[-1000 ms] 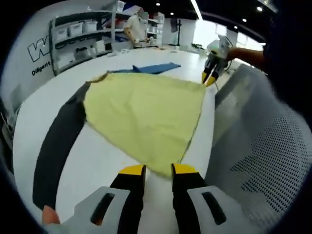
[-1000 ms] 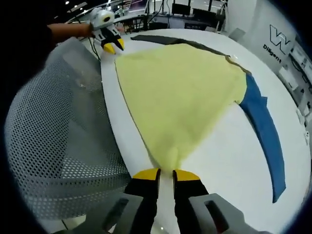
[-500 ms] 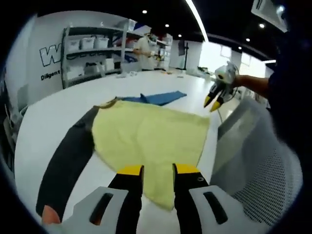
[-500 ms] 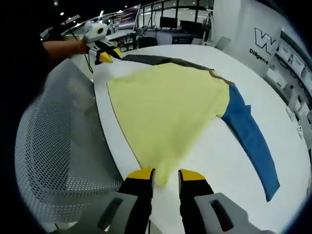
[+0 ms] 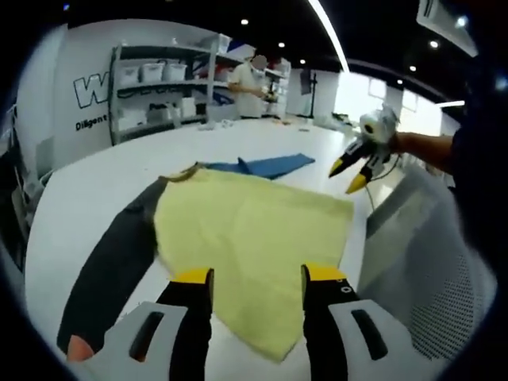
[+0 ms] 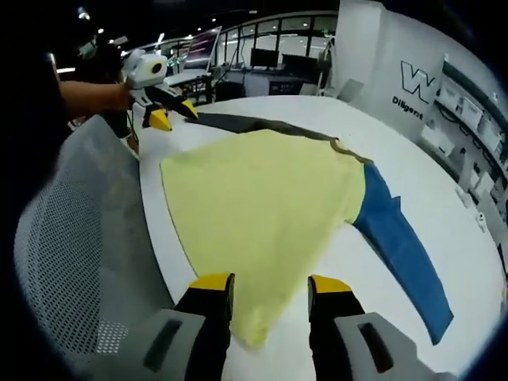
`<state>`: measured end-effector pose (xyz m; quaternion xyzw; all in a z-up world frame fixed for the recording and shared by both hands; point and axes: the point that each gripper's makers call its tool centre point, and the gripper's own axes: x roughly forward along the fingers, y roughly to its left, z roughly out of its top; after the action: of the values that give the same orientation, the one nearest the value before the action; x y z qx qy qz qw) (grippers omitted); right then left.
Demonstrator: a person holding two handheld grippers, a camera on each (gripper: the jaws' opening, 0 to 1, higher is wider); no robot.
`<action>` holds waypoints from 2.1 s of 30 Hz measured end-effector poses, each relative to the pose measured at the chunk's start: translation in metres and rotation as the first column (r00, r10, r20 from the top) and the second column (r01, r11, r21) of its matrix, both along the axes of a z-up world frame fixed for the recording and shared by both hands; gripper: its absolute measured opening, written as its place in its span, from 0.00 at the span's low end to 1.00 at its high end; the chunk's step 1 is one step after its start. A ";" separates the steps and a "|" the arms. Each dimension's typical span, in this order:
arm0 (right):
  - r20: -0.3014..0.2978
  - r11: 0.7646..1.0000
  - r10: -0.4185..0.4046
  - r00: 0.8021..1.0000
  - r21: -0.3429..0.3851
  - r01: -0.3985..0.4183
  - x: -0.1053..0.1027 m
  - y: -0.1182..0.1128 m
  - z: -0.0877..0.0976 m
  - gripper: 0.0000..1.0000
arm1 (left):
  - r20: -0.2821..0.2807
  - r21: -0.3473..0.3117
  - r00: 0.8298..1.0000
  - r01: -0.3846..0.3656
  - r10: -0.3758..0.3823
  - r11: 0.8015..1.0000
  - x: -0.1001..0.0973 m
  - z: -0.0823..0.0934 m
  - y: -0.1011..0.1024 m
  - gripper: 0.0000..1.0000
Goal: Fold the garment on the visible template until the final outline fits inside the template.
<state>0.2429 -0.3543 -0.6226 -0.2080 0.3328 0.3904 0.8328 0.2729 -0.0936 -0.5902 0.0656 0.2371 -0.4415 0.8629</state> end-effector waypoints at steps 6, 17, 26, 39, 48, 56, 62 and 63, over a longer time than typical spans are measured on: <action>0.039 0.999 -0.035 0.999 0.031 0.034 0.012 0.005 0.005 0.51 | 0.008 -0.019 1.000 -0.028 0.028 0.999 0.008 0.002 -0.007 0.57; 0.074 0.995 -0.069 0.995 0.071 0.064 0.026 0.009 0.012 0.59 | 0.018 -0.066 0.998 -0.063 0.064 0.996 0.026 0.013 -0.021 0.68; 0.091 0.994 -0.078 0.993 0.080 0.071 0.039 0.008 0.018 0.59 | 0.034 -0.086 0.998 -0.055 0.058 0.995 0.040 0.018 -0.040 0.69; 0.119 0.980 -0.159 0.980 0.139 0.142 0.093 -0.002 0.033 0.58 | 0.011 -0.119 0.996 -0.091 0.093 0.989 0.081 0.009 -0.060 0.68; 0.129 0.973 -0.190 0.973 0.155 0.169 0.128 -0.006 0.037 0.57 | -0.016 -0.094 0.995 -0.104 0.103 0.990 0.105 -0.010 -0.066 0.67; 0.125 0.972 -0.201 0.972 0.152 0.181 0.164 -0.009 0.031 0.56 | -0.052 -0.066 0.992 -0.118 0.115 0.991 0.125 -0.027 -0.069 0.66; 0.104 0.969 -0.210 0.972 0.156 0.193 0.186 -0.012 0.024 0.55 | -0.066 -0.063 0.990 -0.128 0.124 0.990 0.142 -0.034 -0.073 0.65; 0.099 0.968 -0.211 0.972 0.156 0.194 0.191 -0.012 0.023 0.55 | -0.068 -0.064 0.990 -0.129 0.125 0.990 0.144 -0.034 -0.074 0.65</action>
<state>0.4338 -0.3666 -0.5994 -0.1337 0.2744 0.3139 0.8991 0.4170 -0.1677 -0.6246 0.0070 0.2529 -0.3954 0.8830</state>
